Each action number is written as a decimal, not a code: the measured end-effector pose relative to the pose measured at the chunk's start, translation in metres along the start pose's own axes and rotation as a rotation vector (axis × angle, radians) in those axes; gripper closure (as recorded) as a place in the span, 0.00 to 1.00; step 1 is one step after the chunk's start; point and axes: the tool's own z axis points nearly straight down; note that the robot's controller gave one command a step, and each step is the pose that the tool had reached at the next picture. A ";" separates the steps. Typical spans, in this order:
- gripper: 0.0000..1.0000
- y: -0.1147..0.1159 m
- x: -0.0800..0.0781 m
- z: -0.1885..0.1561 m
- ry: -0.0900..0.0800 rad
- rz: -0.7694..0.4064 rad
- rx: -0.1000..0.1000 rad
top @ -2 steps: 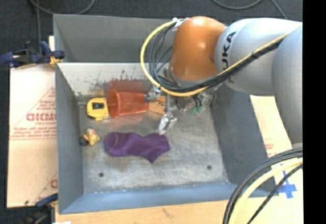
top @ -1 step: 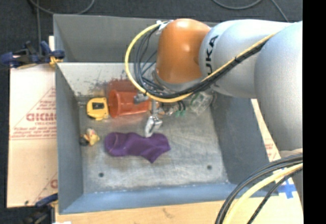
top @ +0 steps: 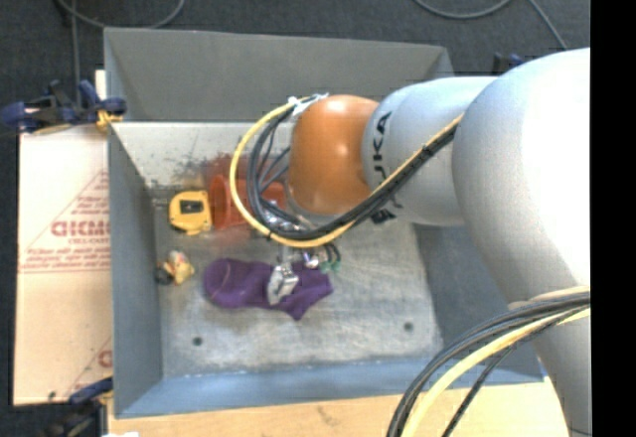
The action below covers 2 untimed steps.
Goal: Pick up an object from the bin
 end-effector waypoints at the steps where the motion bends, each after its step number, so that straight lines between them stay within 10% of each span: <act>1: 1.00 -0.001 -0.004 -0.008 -0.003 0.002 0.001; 2: 1.00 -0.001 -0.004 -0.008 -0.003 0.002 0.001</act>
Offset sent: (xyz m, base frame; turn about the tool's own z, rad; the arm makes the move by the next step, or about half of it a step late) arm 0.0000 0.0000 0.0000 0.0000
